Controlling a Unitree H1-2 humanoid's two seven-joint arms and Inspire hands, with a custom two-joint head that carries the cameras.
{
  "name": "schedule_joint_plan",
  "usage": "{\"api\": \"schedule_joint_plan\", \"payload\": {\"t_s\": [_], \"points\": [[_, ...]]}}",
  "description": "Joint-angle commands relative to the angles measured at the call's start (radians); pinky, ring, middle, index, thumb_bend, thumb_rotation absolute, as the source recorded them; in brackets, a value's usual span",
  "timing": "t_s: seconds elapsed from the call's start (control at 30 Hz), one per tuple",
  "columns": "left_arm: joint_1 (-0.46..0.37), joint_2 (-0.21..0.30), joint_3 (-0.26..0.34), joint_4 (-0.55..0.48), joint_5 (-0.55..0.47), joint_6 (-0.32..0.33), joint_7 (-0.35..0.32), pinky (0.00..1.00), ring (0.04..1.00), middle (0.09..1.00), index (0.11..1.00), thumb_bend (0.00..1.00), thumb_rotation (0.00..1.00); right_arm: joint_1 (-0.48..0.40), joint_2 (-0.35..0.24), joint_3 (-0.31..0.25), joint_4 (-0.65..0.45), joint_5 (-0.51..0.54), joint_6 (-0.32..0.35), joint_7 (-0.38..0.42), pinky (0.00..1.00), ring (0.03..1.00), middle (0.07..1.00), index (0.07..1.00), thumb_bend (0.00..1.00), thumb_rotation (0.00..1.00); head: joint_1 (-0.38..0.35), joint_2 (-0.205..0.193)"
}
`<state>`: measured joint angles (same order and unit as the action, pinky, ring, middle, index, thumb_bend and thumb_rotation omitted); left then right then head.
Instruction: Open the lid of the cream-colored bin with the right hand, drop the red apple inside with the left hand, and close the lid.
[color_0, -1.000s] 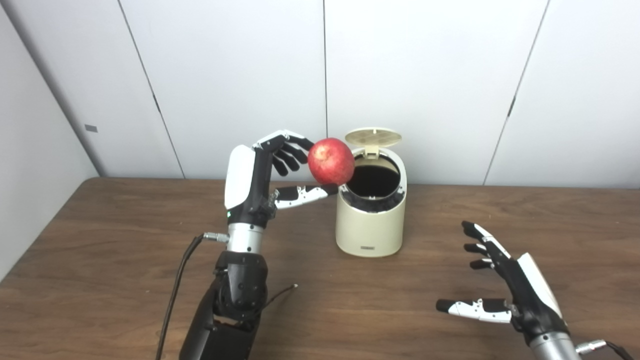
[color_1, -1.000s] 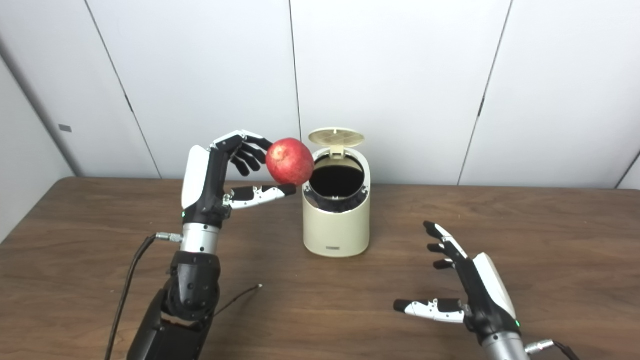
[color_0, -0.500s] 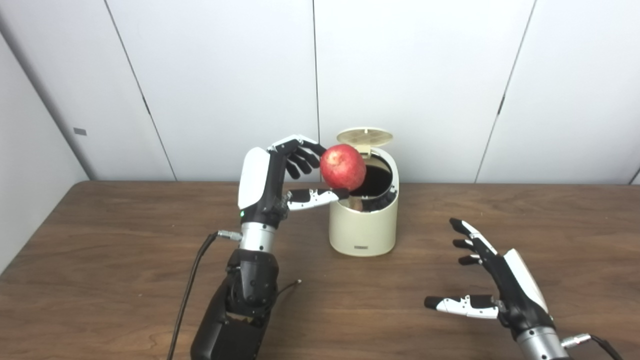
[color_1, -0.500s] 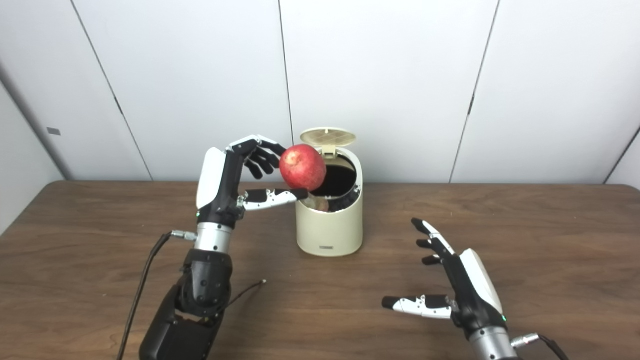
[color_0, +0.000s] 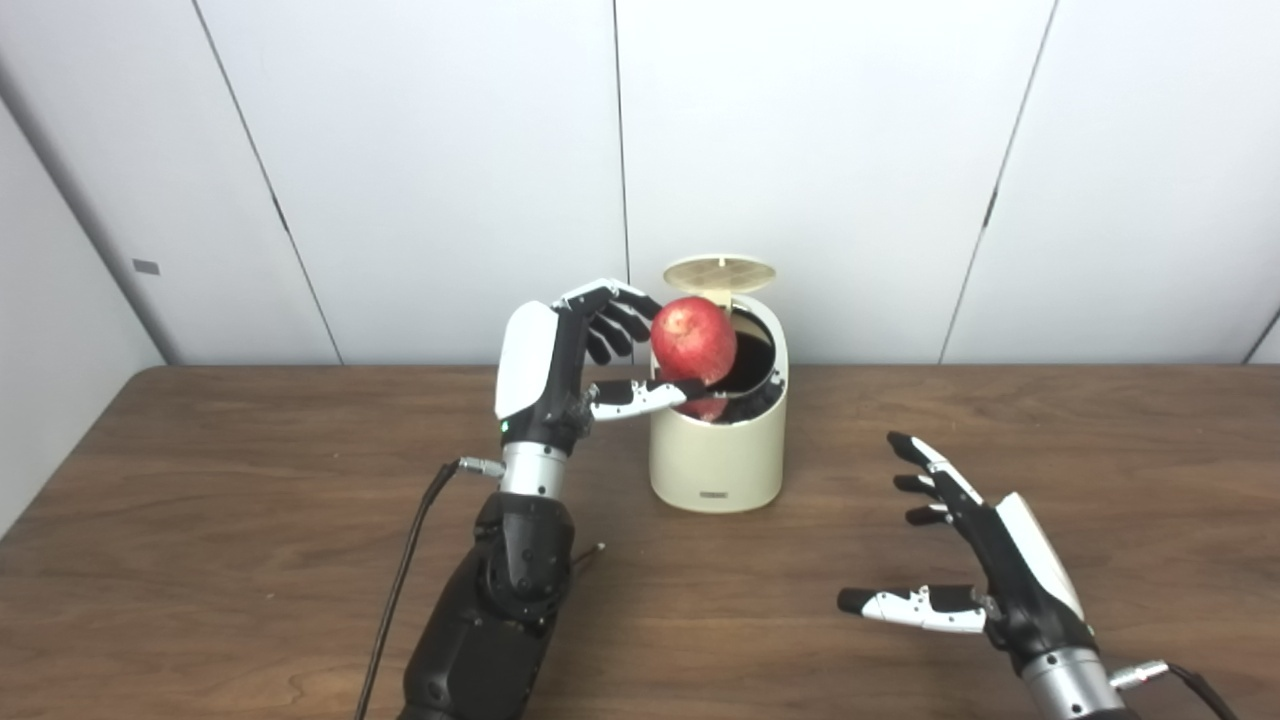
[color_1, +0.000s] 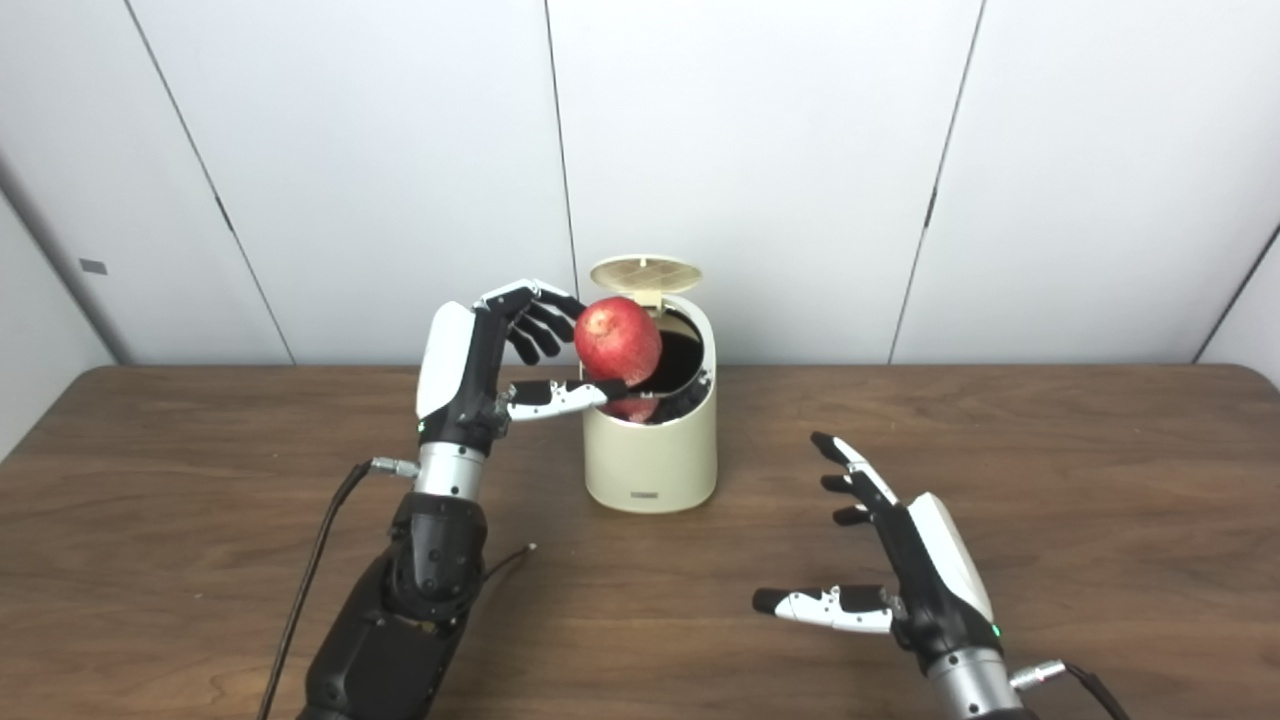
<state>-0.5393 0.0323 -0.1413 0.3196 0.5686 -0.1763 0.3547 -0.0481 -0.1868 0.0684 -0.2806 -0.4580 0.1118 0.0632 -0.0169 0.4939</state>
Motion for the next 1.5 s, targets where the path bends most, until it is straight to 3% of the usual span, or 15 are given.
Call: {"api": "schedule_joint_plan", "payload": {"t_s": [0.0,0.13,0.2,0.23,0.3,0.43,0.77,1.03,1.23,1.47], "points": [[-0.059,-0.006,-0.003,-0.002,0.005,-0.025,0.029,0.32,0.409,0.469,0.491,0.53,0.00,-0.017,0.000,-0.004,-0.044,0.000,-0.013,-0.012,0.70,0.822,0.908,0.903,0.75,0.23,0.000,0.000],[-0.064,-0.009,-0.003,0.015,-0.005,-0.009,0.014,0.33,0.428,0.469,0.497,0.53,0.00,-0.014,-0.003,-0.006,-0.041,0.003,-0.020,-0.014,0.69,0.815,0.906,0.904,0.76,0.25,0.000,0.000],[-0.066,-0.001,-0.009,0.019,-0.010,0.004,-0.017,0.38,0.501,0.477,0.516,0.52,0.00,-0.013,-0.004,-0.005,-0.044,0.001,-0.015,-0.011,0.69,0.810,0.905,0.904,0.75,0.25,0.000,0.000],[-0.065,0.003,-0.014,0.017,-0.008,0.013,-0.032,0.42,0.546,0.554,0.603,0.72,0.09,-0.012,-0.004,-0.005,-0.046,-0.001,-0.011,-0.010,0.69,0.811,0.906,0.905,0.75,0.25,0.000,0.003],[-0.062,0.011,-0.022,0.014,-0.003,0.025,-0.051,0.50,0.643,0.676,0.739,0.93,0.22,-0.012,-0.004,-0.006,-0.048,-0.001,-0.009,-0.009,0.68,0.807,0.902,0.904,0.75,0.25,0.002,0.004],[-0.053,0.024,-0.032,-0.004,0.001,0.037,-0.076,0.64,0.742,0.744,0.817,1.00,0.29,-0.012,-0.003,-0.006,-0.049,0.004,-0.006,-0.006,0.68,0.809,0.901,0.905,0.76,0.25,0.003,0.005],[-0.042,0.026,-0.031,-0.023,-0.021,0.029,-0.086,0.68,0.755,0.749,0.819,1.00,0.36,-0.017,-0.009,-0.007,-0.035,0.004,-0.021,-0.010,0.68,0.801,0.904,0.895,0.75,0.24,0.005,0.004],[-0.017,0.022,-0.015,-0.055,-0.046,0.004,-0.070,0.64,0.730,0.733,0.796,1.00,0.37,-0.014,-0.010,-0.006,-0.044,0.002,-0.015,-0.006,0.70,0.809,0.904,0.899,0.75,0.23,0.012,0.005],[0.011,0.008,0.032,-0.068,-0.106,-0.113,-0.014,0.52,0.655,0.704,0.746,0.74,0.22,-0.012,-0.013,-0.006,-0.030,0.006,-0.027,-0.009,0.70,0.809,0.904,0.896,0.74,0.22,0.020,0.003],[0.038,-0.005,0.114,-0.122,-0.327,-0.202,-0.070,0.56,0.664,0.719,0.756,0.66,0.14,-0.011,-0.015,-0.006,-0.020,0.015,-0.039,-0.011,0.71,0.812,0.903,0.890,0.74,0.22,0.030,0.000]]}}
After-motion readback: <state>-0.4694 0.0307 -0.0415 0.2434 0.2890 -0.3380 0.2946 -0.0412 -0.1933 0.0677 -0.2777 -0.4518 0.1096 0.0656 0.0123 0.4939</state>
